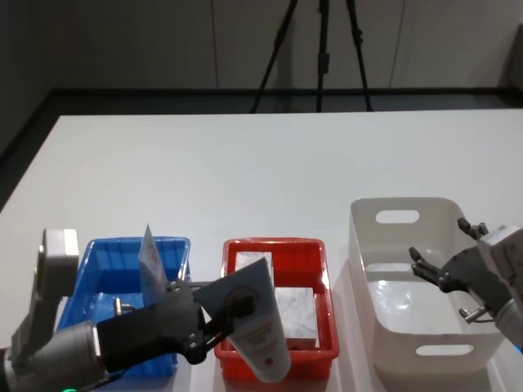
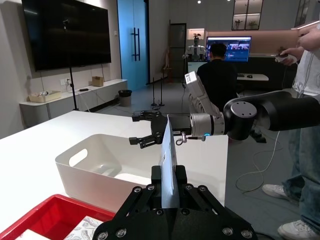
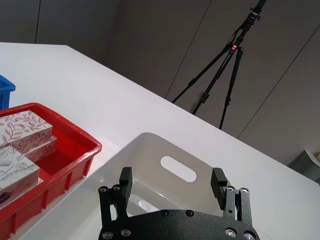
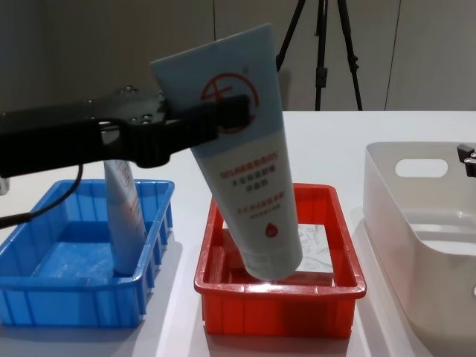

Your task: Bimanual collaborative sorting of washing and personal care products

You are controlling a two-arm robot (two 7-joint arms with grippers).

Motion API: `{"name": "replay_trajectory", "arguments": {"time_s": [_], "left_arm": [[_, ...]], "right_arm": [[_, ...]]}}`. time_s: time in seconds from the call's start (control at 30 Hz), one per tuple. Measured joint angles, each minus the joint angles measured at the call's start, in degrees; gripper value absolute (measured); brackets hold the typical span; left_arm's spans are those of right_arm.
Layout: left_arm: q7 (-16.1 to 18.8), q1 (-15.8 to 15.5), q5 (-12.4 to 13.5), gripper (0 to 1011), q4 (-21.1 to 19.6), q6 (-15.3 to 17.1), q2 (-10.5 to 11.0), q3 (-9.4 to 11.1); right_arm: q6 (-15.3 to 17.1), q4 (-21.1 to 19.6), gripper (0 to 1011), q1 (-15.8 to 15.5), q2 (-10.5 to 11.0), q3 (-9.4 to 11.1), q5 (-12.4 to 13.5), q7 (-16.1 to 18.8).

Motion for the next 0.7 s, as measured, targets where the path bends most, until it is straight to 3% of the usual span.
{"name": "replay_trajectory", "arguments": {"time_s": [0.3,0.7], "left_arm": [[-0.34,-1.55,-0.16,164,0.52,-0.36,-0.35,1.84],[0.42,-1.74,-0.01,164,0.60,-0.60,-0.25,2.00]], "right_arm": [[0.00,0.00,1001,0.00,0.00,0.00,0.00,0.00],[0.00,0.00,1001,0.00,0.00,0.00,0.00,0.00]]}}
